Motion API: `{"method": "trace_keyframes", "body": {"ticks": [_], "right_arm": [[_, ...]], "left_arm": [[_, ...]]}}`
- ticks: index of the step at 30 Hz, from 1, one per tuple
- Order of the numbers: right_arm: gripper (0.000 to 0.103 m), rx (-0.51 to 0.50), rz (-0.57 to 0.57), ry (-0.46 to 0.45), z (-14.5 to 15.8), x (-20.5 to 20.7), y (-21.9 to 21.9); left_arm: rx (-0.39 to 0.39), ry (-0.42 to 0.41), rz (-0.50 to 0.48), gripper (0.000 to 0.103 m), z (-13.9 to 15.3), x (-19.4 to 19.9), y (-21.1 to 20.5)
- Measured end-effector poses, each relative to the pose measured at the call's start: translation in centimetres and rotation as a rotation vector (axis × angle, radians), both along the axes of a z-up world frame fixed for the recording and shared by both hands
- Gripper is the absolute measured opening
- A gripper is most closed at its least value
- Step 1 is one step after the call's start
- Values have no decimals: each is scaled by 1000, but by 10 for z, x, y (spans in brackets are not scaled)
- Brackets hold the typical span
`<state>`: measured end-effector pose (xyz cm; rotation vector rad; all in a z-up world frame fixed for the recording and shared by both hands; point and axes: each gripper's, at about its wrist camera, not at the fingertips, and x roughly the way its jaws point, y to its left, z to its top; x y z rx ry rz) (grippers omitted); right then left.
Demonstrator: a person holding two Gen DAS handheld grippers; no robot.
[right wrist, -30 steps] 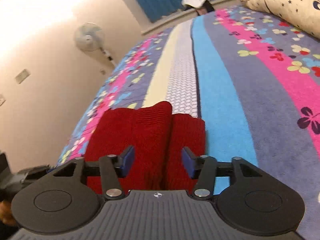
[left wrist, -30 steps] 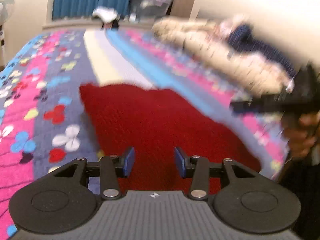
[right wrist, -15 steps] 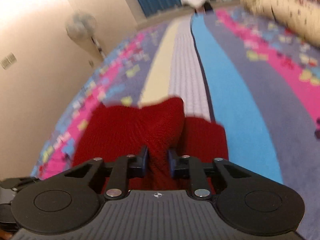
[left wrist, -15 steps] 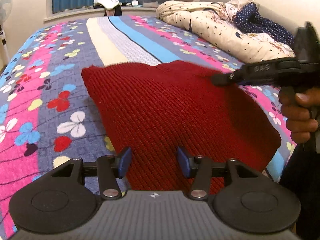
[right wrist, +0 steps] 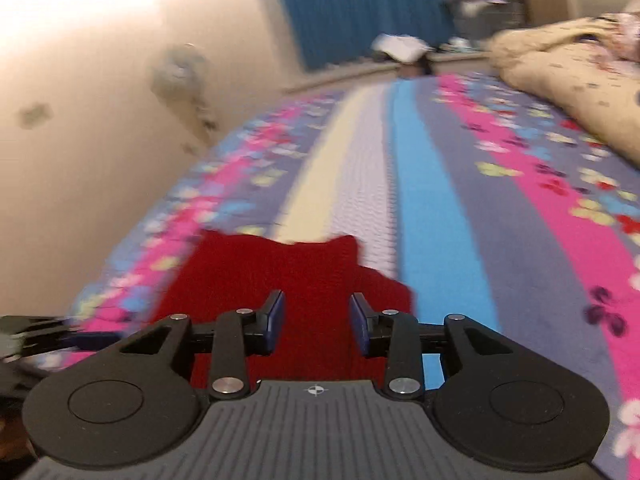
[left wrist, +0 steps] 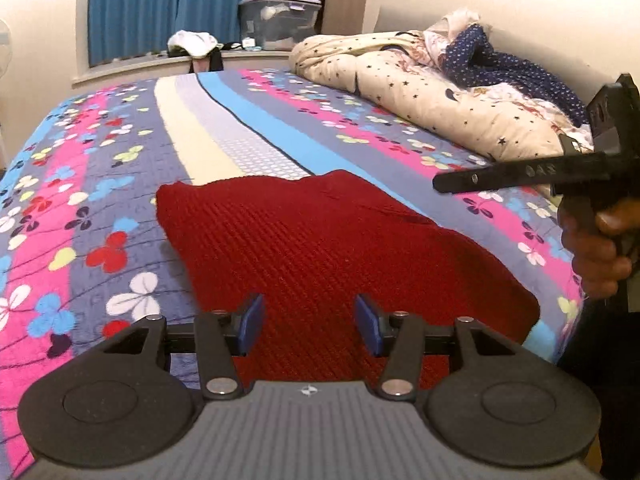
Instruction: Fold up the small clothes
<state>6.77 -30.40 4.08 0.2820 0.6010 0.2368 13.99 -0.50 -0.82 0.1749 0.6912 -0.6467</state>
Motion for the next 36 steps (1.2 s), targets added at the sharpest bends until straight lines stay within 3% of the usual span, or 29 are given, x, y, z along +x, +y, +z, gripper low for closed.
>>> {"method": "trace_keyframes", "body": {"ticks": [2,3,4,8,12,16,23,29,33,36], "right_arm": [[36,-79,97,123,-16,6,6],[44,-162,107,205,-30,9,11],[52,-197,98,230,-39,9,12],[51,-88,38,155,-21,4,-8],[55,-36,-53,169,-23,4,-26],[57,-35,-56,181,-28,9,-28],[75,-17,-95,230,-36,18,-19],[79,83,-104,273,-39,34,-38],[80,239,-105,317,-47,50,-56],[87,291,-45,388,-60,66,-57]], "left_arm": [[94,36,-8,62,-14,3,-8],[121,31,-13,64,-17,2,-10],[116,27,-12,64,-16,2,-11],[76,14,47,64,-10,7,-5],[76,5,61,65,-9,8,-6],[77,11,71,70,-9,11,-6],[73,14,74,72,-8,14,-7],[26,42,166,90,-7,26,3],[-78,141,251,94,-11,43,18],[-164,222,302,95,-17,55,28]]}}
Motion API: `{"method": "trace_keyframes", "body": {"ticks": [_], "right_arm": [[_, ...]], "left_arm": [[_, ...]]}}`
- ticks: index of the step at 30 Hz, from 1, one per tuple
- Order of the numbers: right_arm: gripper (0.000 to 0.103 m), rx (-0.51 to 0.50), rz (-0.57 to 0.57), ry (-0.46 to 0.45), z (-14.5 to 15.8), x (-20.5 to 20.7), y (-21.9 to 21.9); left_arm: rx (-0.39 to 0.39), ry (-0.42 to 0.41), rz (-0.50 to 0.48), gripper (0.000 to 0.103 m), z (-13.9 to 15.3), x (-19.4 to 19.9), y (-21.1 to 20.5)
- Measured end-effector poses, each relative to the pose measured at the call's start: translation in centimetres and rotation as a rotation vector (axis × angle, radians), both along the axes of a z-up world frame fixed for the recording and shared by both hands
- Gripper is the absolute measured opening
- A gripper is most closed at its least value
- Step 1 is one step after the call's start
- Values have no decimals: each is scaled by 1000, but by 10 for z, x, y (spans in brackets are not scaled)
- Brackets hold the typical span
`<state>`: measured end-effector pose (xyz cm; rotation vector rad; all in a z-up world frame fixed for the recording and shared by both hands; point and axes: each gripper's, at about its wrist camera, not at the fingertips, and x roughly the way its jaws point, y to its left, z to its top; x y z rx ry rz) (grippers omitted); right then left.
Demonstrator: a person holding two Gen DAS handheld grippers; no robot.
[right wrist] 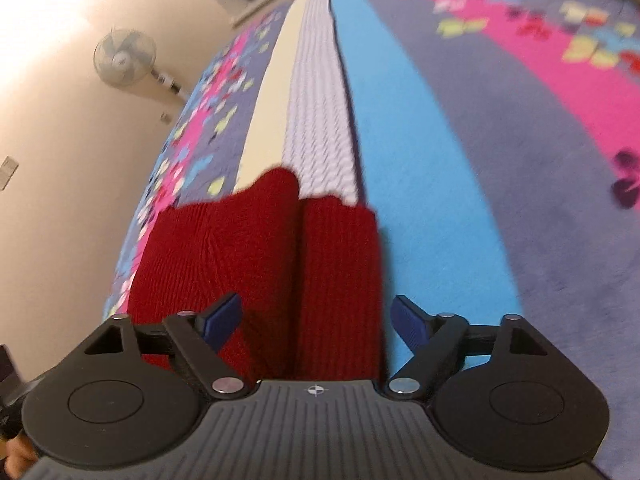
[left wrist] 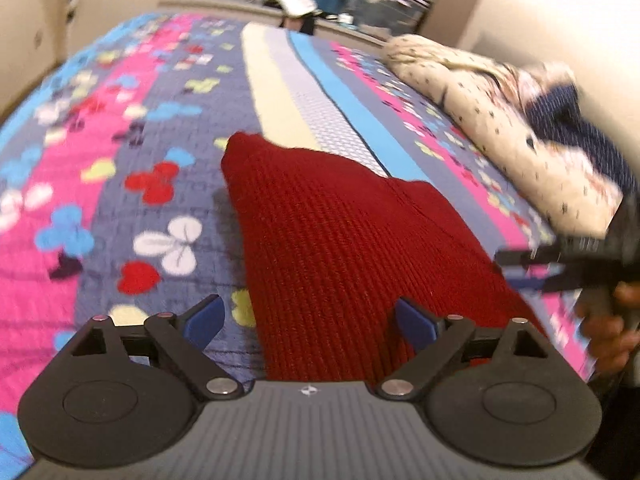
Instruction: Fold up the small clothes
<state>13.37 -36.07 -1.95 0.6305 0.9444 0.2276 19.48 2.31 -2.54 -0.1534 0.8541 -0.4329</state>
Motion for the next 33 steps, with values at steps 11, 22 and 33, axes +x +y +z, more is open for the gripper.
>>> {"method": "trace_keyframes", "body": {"ticks": [11,22,33], "right_arm": [[99,98,91,84,-35,36,11],[72,81,134,12,-31,56,26],[54,49,135,-317,22,71,43]], "left_arm": [[-213,190,45,101,-25,33,12],[-307,268,21,102,-61,78,3],[-156,-66,14,76,2,83,4]]}}
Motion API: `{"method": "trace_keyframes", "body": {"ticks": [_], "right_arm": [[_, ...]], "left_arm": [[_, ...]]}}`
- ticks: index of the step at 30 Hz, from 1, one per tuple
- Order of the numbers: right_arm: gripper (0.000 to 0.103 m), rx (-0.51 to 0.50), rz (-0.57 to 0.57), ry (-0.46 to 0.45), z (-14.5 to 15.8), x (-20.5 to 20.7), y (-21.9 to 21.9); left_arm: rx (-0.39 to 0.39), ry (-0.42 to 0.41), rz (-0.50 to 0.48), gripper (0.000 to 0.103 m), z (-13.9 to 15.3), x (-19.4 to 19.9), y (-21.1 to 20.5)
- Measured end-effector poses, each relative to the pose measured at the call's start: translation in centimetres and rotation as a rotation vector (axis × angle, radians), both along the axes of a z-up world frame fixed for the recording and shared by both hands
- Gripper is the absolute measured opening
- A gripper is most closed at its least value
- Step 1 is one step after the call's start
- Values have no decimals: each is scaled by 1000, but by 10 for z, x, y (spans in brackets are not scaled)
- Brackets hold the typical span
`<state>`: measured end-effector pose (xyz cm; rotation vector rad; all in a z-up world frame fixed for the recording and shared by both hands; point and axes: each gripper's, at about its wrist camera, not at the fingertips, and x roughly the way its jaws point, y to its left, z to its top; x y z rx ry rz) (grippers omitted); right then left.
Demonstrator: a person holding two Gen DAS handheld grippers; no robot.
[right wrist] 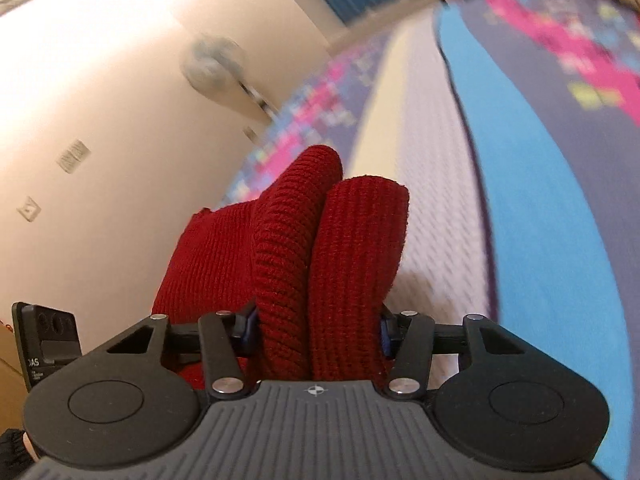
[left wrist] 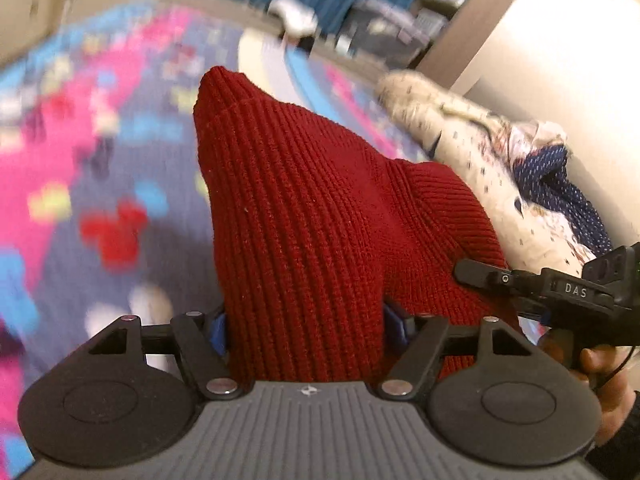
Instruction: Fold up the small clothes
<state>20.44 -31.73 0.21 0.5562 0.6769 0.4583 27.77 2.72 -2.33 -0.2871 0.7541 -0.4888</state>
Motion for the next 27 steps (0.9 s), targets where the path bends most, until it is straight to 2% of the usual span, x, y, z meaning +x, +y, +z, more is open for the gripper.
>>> {"method": "trace_keyframes", "body": {"ticks": [7,9,10,12,14,15,16,17,19,21,22,23,24,25,26,27], "right_arm": [[53,37,-11,-305,32,12,26],[55,51,-14,-345,33,18,29],[60,34,-25,-323,29,27,33],[65,-80,-53,-196,13,53,43],[62,-295,-128,-23,-11,74,53],[61,-363,-186,27,-19,77,51],[60,-378,-234,43,-21,77,45],[60,-348,-262,57,-18,77,36],[60,-200,-276,29,-5,69,15],[60,-108,-205,-25,7,63,13],[60,-101,-120,-41,10,62,16],[60,-143,-23,-2,6,65,22],[60,-226,39,59,-4,69,28],[63,-354,57,132,-21,70,38],[67,-407,51,188,-36,70,41],[68,-377,21,227,-42,69,36]], "left_arm": [[21,-287,33,77,44,6,29],[26,-306,39,80,43,12,36],[45,-281,48,83,38,19,38],[125,-182,89,86,20,36,35],[241,-121,193,81,6,45,33],[283,-108,233,81,6,45,33],[267,-109,243,81,10,42,36],[225,-111,237,81,17,38,38],[141,-117,178,81,31,30,38],[127,-108,94,81,35,23,31],[163,-59,32,81,28,23,21],[238,14,-25,79,12,25,11],[331,30,-39,83,2,28,3],[450,12,-45,86,-9,22,-8],[495,2,-50,86,-12,14,-16],[501,-14,-36,86,-9,7,-20]]}}
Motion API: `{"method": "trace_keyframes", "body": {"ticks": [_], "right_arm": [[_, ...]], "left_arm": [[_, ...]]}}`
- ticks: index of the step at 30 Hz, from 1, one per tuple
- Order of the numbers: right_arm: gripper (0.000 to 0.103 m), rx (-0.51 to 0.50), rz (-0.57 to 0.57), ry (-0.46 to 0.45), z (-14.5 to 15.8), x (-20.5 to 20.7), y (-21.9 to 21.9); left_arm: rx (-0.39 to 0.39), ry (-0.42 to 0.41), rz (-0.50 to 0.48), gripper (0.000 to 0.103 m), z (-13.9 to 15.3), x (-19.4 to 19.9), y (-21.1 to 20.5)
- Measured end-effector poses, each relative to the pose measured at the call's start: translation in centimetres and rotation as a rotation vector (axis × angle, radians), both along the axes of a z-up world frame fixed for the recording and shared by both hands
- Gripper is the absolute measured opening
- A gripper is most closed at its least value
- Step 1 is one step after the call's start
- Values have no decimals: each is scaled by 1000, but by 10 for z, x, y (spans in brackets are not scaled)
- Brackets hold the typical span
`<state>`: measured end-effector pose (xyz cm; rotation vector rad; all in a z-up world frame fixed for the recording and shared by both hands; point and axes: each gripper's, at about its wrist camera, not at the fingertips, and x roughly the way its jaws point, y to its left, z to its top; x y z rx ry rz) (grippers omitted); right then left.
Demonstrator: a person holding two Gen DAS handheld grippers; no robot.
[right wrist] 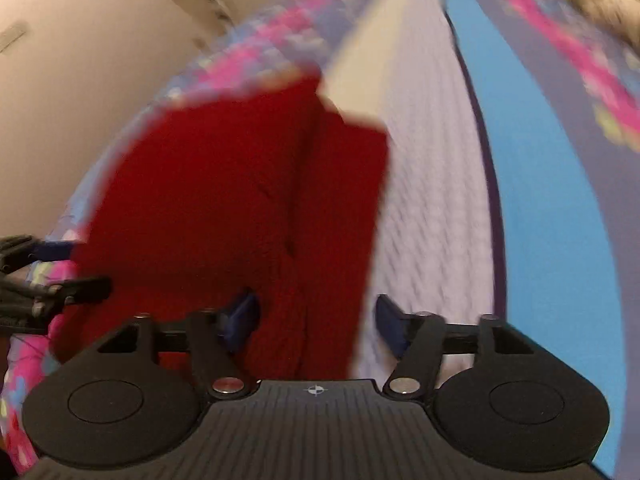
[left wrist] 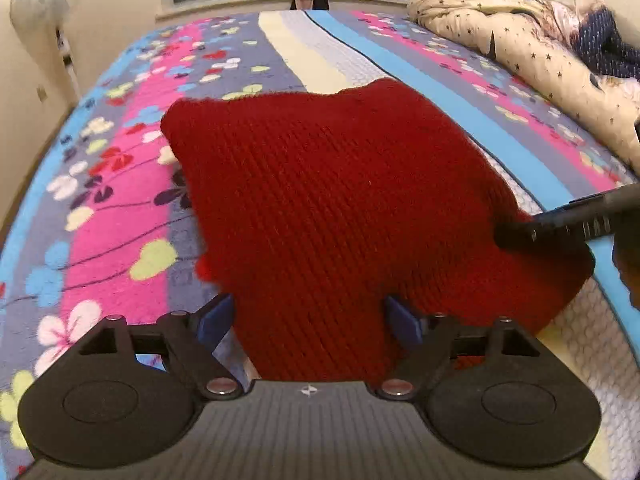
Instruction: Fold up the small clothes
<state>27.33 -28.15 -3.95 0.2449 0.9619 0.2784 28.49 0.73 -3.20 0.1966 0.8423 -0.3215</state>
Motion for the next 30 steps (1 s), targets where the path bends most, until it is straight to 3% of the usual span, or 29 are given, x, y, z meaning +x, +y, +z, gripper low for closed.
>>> {"method": "trace_keyframes", "body": {"ticks": [2,5,7,9,13,15,20,23,27,28,30], "right_arm": [[67,48,-59,-43,16,-10,-9],[70,-56,-102,-247,59,-48,-14],[78,-87,-149,-307,79,-72,-21],[85,-66,-184,-340,94,-102,-27],[98,-108,-183,-432,112,-168,-18],[100,-135,-168,-468,110,-203,-3],[101,-99,-175,-408,101,-242,11],[102,-127,-175,-409,102,-253,21],[102,-178,-185,-422,100,-251,32],[102,-174,-187,-415,98,-248,33],[102,-170,-188,-388,94,-238,37]], "left_arm": [[-5,-47,25,85,14,-19,-1],[-9,-160,98,95,46,-57,0],[-49,-205,154,103,68,-91,2],[-80,-235,195,103,85,-124,0],[-52,-303,276,103,110,-187,-13],[-67,-286,271,103,115,-210,-17],[-106,-179,340,102,113,-251,-16],[-92,-179,357,103,107,-250,-13],[-20,-238,378,103,74,-235,-12],[7,-184,399,102,67,-224,-14],[-100,-94,434,102,62,-208,-10]]}}
